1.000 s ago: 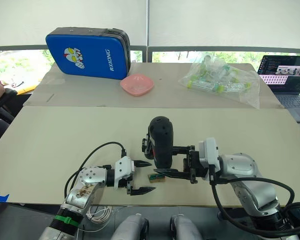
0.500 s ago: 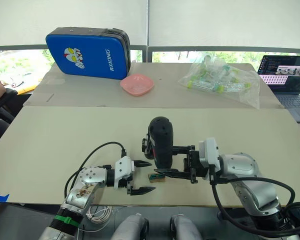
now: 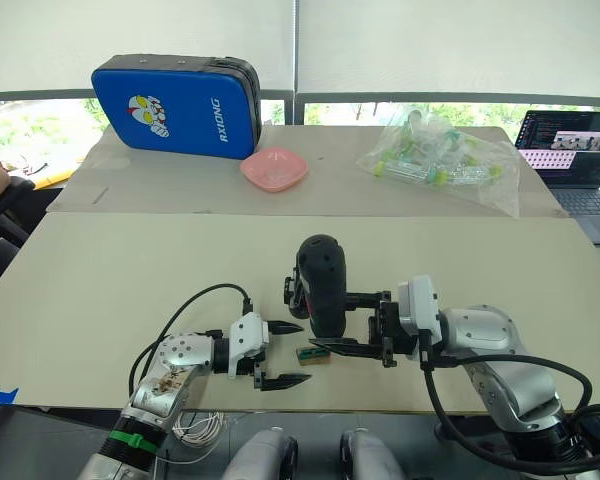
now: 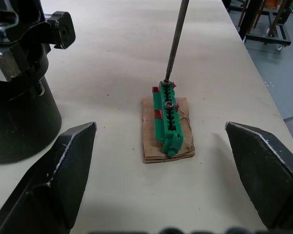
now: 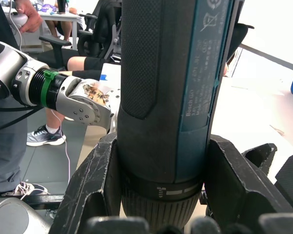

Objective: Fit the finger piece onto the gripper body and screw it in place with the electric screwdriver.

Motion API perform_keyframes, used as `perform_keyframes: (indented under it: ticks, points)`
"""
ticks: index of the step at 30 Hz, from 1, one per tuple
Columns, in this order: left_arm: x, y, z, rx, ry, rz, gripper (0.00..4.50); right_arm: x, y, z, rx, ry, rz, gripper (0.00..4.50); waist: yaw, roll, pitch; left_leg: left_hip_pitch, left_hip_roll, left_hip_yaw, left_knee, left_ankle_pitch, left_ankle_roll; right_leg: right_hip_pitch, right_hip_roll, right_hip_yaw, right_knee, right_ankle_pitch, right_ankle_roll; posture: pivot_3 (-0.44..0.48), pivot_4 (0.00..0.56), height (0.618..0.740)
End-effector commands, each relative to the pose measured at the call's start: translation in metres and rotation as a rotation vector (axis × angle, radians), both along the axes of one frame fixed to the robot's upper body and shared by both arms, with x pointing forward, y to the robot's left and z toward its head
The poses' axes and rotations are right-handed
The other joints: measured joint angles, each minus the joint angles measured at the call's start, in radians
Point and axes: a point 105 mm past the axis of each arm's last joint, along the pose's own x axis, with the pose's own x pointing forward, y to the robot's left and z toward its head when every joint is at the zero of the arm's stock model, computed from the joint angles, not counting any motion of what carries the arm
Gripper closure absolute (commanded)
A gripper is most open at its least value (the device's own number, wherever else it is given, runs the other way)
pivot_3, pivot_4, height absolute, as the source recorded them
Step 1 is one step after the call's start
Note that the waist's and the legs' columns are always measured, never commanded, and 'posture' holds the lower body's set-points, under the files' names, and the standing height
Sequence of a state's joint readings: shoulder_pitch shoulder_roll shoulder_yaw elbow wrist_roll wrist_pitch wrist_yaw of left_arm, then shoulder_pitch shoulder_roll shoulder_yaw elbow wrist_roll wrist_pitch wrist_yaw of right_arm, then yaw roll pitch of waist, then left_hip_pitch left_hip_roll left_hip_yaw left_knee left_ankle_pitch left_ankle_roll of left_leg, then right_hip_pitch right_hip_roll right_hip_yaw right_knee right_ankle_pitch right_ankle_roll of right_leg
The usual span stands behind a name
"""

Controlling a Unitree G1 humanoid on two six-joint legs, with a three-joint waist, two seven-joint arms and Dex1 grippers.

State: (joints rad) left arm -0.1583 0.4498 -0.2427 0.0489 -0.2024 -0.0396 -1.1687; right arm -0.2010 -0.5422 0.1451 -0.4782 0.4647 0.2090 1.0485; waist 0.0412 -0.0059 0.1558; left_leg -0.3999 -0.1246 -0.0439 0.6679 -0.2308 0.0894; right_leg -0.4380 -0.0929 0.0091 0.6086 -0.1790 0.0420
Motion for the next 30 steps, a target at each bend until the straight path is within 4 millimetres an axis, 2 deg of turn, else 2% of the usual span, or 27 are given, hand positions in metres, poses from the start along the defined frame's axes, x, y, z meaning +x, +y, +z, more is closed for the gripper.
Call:
perform_keyframes:
  ticks: [1,8,17,30]
  points:
    - [-0.012,-0.005,-0.017,0.019,0.079,-0.025,0.00,-0.007,0.003,0.017,0.029,-0.069,0.038,2.54,0.000,0.000,0.000,0.000,0.000,0.000,0.000,0.000,0.000,0.000,0.000,0.000,0.000,0.000,0.000,0.000,0.150,0.740]
    - [-0.012,-0.005,-0.017,0.018,0.079,-0.025,0.00,-0.006,0.000,0.018,0.032,-0.078,0.026,2.54,0.000,0.000,0.000,0.000,0.000,0.000,0.000,0.000,0.000,0.000,0.000,0.000,0.000,0.000,0.000,0.000,0.150,0.740]
    - [-0.013,-0.005,-0.017,0.018,0.082,-0.027,0.00,-0.011,0.004,0.039,0.147,-0.068,0.069,2.54,0.000,0.000,0.000,0.000,0.000,0.000,0.000,0.000,0.000,0.000,0.000,0.001,0.000,0.000,0.000,0.000,0.150,0.740]
    - [-0.014,-0.006,-0.017,0.017,0.082,-0.024,0.00,-0.006,0.004,0.023,0.077,-0.042,0.041,2.54,0.000,0.000,0.000,0.000,0.000,0.000,-0.001,0.000,0.000,0.000,0.000,0.001,-0.001,0.000,0.000,0.000,0.150,0.740]
